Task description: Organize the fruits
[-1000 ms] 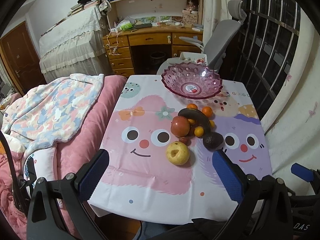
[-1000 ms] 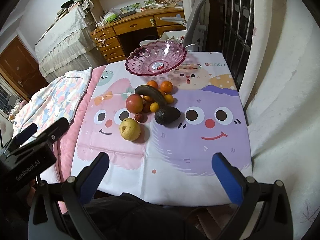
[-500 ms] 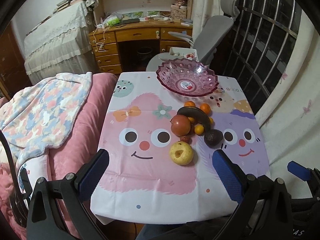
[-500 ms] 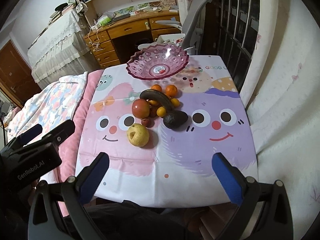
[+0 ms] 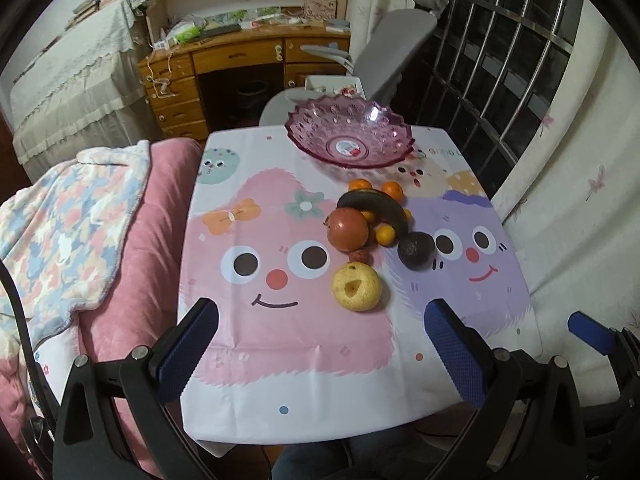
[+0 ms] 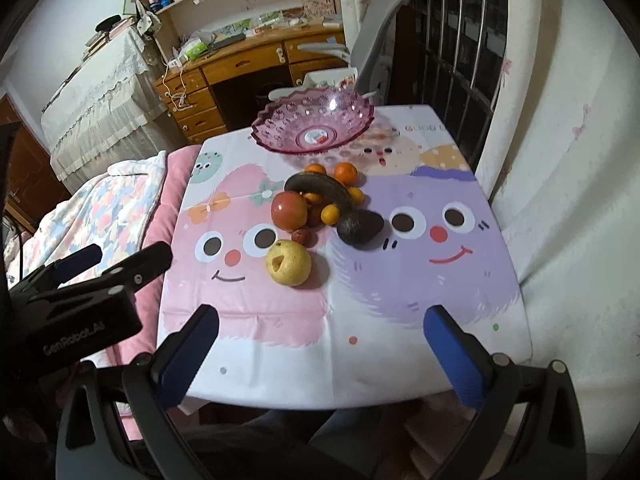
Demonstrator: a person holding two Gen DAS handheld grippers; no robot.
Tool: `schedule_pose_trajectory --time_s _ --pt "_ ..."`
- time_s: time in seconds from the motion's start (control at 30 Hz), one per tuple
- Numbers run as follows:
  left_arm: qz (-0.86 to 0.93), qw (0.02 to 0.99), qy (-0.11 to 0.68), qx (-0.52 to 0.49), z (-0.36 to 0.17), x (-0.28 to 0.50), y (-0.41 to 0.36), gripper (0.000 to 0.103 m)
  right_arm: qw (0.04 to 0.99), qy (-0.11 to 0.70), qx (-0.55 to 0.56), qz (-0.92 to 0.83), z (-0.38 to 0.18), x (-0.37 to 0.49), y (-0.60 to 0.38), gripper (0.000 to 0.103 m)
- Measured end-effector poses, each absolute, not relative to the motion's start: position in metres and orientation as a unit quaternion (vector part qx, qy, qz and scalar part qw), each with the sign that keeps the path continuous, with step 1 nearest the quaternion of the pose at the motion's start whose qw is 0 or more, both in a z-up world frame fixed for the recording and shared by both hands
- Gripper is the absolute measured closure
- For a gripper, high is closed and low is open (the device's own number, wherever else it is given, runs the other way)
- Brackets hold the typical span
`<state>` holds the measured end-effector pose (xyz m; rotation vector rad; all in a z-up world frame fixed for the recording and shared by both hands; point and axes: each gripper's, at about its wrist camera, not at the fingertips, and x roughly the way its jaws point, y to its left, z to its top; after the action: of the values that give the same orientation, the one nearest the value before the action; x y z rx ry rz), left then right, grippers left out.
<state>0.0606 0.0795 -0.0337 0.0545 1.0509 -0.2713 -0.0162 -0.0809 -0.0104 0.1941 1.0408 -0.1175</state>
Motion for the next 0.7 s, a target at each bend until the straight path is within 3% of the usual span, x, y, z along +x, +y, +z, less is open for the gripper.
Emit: schedule_pose_trajectory --time_s 0.5,0.7 --pt "-0.135 0.785 0.604 0.029 -0.115 0.118 0.051 0.001 0.889 0.455 -0.021 -0.048 -0.064 0.026 -0.093 0.000" --pt "-0.120 0.740 0.662 0.015 -0.155 0.153 0.037 0.001 0.882 0.455 -0.117 -0.026 -0.103 0.055 -0.102 0.001"
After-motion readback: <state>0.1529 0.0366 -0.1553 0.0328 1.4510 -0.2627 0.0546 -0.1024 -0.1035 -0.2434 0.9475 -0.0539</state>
